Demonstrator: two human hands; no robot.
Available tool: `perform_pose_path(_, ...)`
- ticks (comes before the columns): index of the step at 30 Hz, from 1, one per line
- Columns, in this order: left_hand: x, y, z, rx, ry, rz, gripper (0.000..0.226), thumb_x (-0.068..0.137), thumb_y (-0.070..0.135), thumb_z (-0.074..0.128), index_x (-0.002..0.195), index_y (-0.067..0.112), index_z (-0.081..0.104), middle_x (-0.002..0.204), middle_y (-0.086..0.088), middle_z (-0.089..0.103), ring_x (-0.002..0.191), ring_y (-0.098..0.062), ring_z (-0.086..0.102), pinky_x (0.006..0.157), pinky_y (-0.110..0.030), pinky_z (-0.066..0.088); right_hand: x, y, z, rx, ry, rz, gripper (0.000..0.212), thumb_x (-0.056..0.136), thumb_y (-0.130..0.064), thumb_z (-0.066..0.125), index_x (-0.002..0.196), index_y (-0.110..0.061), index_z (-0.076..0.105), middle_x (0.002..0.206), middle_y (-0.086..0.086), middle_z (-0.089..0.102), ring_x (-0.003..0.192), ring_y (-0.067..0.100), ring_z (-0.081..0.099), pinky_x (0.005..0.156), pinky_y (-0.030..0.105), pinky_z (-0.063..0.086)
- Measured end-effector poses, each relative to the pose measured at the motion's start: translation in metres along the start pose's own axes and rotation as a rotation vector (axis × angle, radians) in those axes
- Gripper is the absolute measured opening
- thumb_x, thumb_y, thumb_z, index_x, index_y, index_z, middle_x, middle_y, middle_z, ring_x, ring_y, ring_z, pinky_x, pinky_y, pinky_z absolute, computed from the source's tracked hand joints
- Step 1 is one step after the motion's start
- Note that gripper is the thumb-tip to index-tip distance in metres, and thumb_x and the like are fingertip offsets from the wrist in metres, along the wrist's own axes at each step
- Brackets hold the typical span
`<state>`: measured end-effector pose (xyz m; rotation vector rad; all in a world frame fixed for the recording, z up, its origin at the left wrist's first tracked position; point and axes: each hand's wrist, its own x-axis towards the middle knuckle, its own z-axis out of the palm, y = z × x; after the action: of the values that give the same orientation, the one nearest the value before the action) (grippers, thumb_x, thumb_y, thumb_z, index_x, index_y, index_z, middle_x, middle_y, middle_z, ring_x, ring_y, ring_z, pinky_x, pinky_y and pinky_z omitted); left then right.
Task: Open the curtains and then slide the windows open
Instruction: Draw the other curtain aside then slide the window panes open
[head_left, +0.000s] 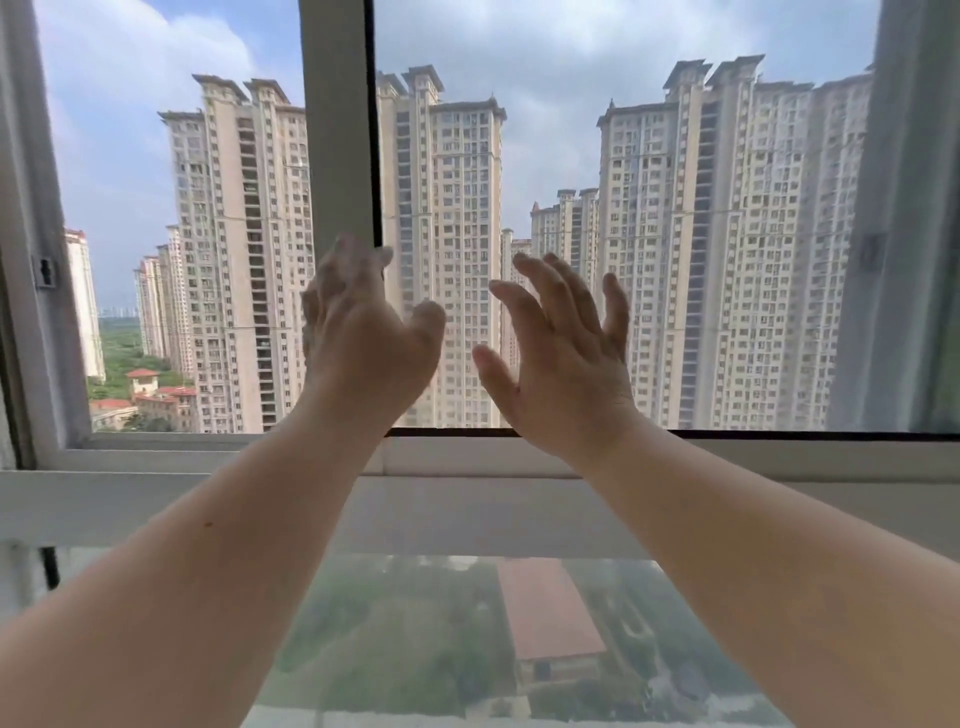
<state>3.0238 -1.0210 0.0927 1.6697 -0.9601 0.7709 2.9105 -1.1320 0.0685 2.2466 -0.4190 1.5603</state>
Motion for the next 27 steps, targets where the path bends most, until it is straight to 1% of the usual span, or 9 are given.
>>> perform_pose_path(2, 0.011, -0.011, -0.005, 0.062, -0.015, -0.163, 0.071, 0.087, 0.033, 0.046, 0.145, 0.011, 0.013, 0.155, -0.011, 0.002, 0.141, -0.028, 0.001, 0.111, -0.041, 0.005, 0.003, 0.005, -0.003, 0.001, -0.054, 0.016, 0.059, 0.090, -0.047, 0.043, 0.141, -0.018, 0.038, 0.155, 0.004, 0.026, 0.144, 0.024, 0.015, 0.113, 0.056, -0.001)
perform_pose_path(4, 0.009, -0.012, 0.004, 0.009, -0.182, -0.277, 0.073, 0.092, 0.033, 0.043, 0.146, 0.009, 0.001, 0.155, -0.015, 0.005, 0.140, -0.029, 0.007, 0.111, -0.037, 0.008, 0.004, 0.011, -0.004, -0.004, -0.089, 0.017, 0.062, 0.092, -0.048, 0.040, 0.146, -0.019, 0.030, 0.158, 0.002, 0.018, 0.146, 0.022, 0.008, 0.114, 0.054, -0.004)
perform_pose_path(7, -0.011, 0.008, 0.031, -0.176, -0.364, -0.291, 0.064, 0.091, 0.033, 0.046, 0.144, 0.019, 0.012, 0.140, -0.009, 0.040, 0.113, -0.024, 0.044, 0.092, -0.033, 0.033, 0.002, 0.031, -0.011, -0.008, -0.140, 0.048, 0.066, 0.093, -0.050, 0.035, 0.149, -0.022, 0.019, 0.160, 0.001, 0.010, 0.146, 0.020, 0.004, 0.115, 0.049, -0.005)
perform_pose_path(9, -0.020, 0.023, 0.046, -0.187, -0.353, -0.243, 0.062, 0.091, 0.027, 0.047, 0.142, 0.017, 0.014, 0.135, -0.013, 0.044, 0.103, -0.026, 0.047, 0.085, -0.034, 0.035, 0.001, 0.050, -0.016, -0.010, -0.173, 0.095, 0.066, 0.094, -0.052, 0.033, 0.150, -0.024, 0.014, 0.160, 0.000, 0.006, 0.146, 0.018, 0.001, 0.115, 0.046, -0.004)
perform_pose_path(12, -0.027, 0.044, 0.063, -0.160, -0.350, -0.180, 0.062, 0.088, 0.020, 0.048, 0.140, 0.008, 0.016, 0.138, -0.021, 0.038, 0.118, -0.037, 0.043, 0.088, -0.040, 0.037, -0.008, 0.083, -0.030, -0.059, -0.202, 0.128, 0.066, 0.094, -0.054, 0.030, 0.151, -0.026, 0.010, 0.161, -0.001, 0.003, 0.146, 0.015, -0.001, 0.115, 0.044, -0.004)
perform_pose_path(16, -0.036, 0.073, 0.085, -0.183, -0.362, -0.131, 0.059, 0.086, 0.019, 0.051, 0.136, 0.007, 0.022, 0.128, -0.021, 0.046, 0.110, -0.036, 0.048, 0.077, -0.034, 0.036, -0.021, 0.119, -0.043, -0.116, -0.255, 0.146, 0.067, 0.093, -0.057, 0.028, 0.151, -0.030, 0.007, 0.161, -0.001, -0.004, 0.145, 0.014, -0.008, 0.115, 0.047, -0.005)
perform_pose_path(18, -0.039, 0.090, 0.095, -0.244, -0.389, -0.165, 0.060, 0.090, 0.021, 0.048, 0.140, 0.011, 0.017, 0.130, -0.015, 0.046, 0.108, -0.031, 0.049, 0.082, -0.033, 0.037, -0.026, 0.134, -0.047, -0.136, -0.276, 0.171, 0.068, 0.091, -0.059, 0.026, 0.150, -0.033, 0.004, 0.160, -0.001, -0.010, 0.145, 0.015, -0.013, 0.114, 0.050, -0.007)
perform_pose_path(21, -0.050, 0.117, 0.110, -0.328, -0.441, -0.187, 0.065, 0.090, 0.025, 0.047, 0.144, 0.022, 0.012, 0.115, 0.001, 0.044, 0.080, -0.012, 0.045, 0.080, -0.025, 0.034, -0.036, 0.160, -0.052, -0.197, -0.281, 0.196, 0.071, 0.088, -0.064, 0.019, 0.150, -0.035, 0.000, 0.159, 0.003, -0.017, 0.143, 0.018, -0.020, 0.112, 0.055, -0.010)
perform_pose_path(27, -0.064, 0.156, 0.141, -0.367, -0.538, -0.220, 0.077, 0.089, 0.027, 0.046, 0.146, 0.027, -0.006, 0.145, -0.006, 0.035, 0.114, -0.025, 0.048, 0.085, -0.027, 0.036, -0.053, 0.198, -0.059, -0.269, -0.243, 0.241, 0.077, 0.087, -0.070, 0.011, 0.150, -0.029, 0.001, 0.158, 0.010, -0.019, 0.141, 0.025, -0.026, 0.107, 0.062, -0.013)
